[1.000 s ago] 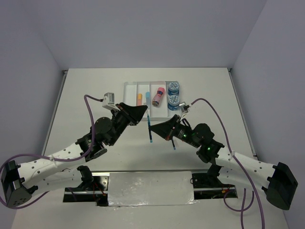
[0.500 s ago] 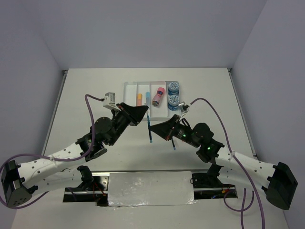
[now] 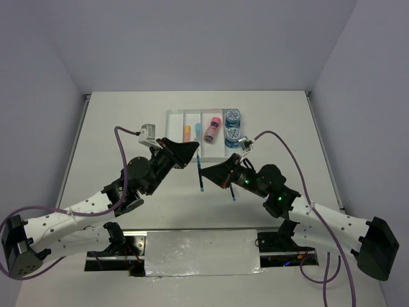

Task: Sort the stationery into containers
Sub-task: Close the pen cap on the pen.

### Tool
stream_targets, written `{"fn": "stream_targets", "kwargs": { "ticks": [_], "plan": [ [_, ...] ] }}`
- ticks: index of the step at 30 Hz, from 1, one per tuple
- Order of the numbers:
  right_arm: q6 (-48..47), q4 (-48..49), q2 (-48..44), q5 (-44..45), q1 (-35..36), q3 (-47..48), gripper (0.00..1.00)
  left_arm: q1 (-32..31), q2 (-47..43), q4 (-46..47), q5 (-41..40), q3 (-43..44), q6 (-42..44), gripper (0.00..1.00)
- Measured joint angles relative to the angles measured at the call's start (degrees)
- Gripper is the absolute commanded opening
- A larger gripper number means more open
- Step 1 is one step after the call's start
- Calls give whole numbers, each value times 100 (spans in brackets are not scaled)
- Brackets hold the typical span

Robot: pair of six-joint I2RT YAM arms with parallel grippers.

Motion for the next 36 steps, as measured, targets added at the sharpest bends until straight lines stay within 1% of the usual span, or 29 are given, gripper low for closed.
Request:
{"fn": "stream_targets", "kwargs": {
  "ticks": [31, 36],
  "plan": [
    [-348, -553, 28, 201, 13, 450, 0, 0, -11, -44, 127, 0, 9, 4],
    [-345, -553, 68, 199, 13, 450, 0, 0, -11, -72, 125, 0, 114, 4]
  ]
}}
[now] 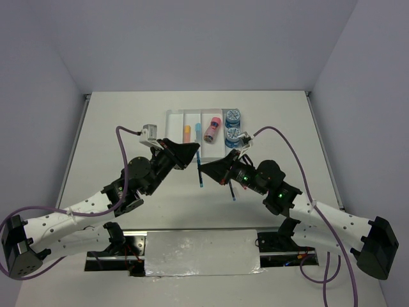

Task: Sort the stationery into containers
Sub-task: Close the pen cap on the pen.

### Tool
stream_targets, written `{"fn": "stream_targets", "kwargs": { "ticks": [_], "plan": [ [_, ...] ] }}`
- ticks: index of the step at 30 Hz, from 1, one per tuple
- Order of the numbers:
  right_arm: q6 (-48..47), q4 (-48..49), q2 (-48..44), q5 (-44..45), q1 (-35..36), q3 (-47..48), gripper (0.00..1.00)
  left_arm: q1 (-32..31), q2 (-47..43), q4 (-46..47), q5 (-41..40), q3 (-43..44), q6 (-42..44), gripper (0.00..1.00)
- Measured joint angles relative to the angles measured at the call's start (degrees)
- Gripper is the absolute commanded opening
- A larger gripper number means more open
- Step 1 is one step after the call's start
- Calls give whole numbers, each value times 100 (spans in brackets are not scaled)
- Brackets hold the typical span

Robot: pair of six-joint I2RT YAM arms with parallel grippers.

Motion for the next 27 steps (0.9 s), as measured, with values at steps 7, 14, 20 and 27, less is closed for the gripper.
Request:
{"fn": "stream_targets", "kwargs": {
  "ticks": [7, 14, 20, 27],
  "plan": [
    [-50, -83, 15, 22, 0, 61, 0, 0, 0, -17, 20, 0, 26, 4],
    [-199, -278, 20, 68, 0, 184, 0, 7, 4, -7, 70, 0, 20, 4],
    [-352, -396, 57, 87, -2, 278, 0, 20, 9, 4, 103, 4, 37, 5],
    [-732, -616, 63, 92, -17, 461, 0, 55, 70, 76, 306, 101, 326, 16]
  ]
}}
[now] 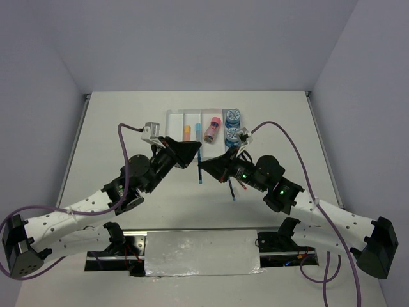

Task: Sort the stationery into containers
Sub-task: Close the pen cap on the pen.

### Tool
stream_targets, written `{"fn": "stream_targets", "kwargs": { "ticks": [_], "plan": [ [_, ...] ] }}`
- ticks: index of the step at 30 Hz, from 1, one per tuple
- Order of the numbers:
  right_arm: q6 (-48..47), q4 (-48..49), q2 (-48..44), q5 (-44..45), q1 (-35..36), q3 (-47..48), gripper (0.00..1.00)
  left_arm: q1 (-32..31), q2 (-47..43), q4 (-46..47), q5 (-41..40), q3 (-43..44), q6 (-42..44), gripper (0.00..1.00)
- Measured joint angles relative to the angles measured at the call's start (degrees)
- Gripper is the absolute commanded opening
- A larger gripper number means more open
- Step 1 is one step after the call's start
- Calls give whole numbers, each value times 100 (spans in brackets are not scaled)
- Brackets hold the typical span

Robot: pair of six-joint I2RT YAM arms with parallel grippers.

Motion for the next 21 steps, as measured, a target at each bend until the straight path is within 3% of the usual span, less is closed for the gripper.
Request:
{"fn": "stream_targets", "kwargs": {
  "ticks": [6, 10, 21],
  "plan": [
    [-450, -166, 0, -61, -2, 92, 0, 22, 15, 61, 199, 17, 315, 33],
    [-595, -164, 0, -79, -11, 96, 0, 22, 15, -42, 262, 116, 463, 35],
    [-699, -153, 9, 44, -22, 170, 0, -28, 9, -354, 566, 195, 592, 59]
  ]
}}
